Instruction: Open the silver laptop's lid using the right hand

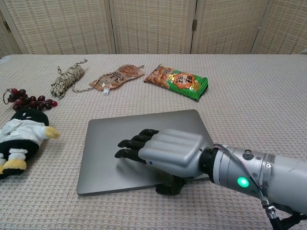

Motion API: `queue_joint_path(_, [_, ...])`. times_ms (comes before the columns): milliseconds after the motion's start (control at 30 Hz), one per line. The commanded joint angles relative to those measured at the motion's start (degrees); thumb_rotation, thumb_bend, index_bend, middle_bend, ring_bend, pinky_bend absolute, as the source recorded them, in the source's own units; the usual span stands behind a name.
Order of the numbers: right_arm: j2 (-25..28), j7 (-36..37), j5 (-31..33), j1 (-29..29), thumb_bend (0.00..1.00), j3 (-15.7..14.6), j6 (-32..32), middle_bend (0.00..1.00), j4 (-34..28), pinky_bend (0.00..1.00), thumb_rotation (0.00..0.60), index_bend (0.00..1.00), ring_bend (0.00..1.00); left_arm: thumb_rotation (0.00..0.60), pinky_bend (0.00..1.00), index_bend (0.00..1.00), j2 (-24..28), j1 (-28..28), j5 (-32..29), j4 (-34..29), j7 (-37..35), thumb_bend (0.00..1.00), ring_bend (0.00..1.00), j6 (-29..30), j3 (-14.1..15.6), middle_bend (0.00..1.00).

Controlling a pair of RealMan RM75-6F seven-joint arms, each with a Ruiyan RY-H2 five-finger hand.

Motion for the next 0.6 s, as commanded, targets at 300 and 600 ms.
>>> queue_joint_path(300, [-0.1,-1.6,0.8,0.1,0.48,0.8,-0.1,0.0,0.0,0.0,0.6,0.0,0.0,0.6,0.0,0.17,-0.2,-0.1,0.0,0.4,-0.3,0.34,0.16,-0.2,0.0,0.19])
queue_joint_path(600, [-2.3,-5.3,-0.7,0.1,0.57,1.3,2.2,0.0,2.8,0.0,0.6,0.0,0.0,0.6,0.0,0.17,-0.5,0.0,-0.4,1.1,-1.0,0.34,0.16,-0.2,-0.1,0.19])
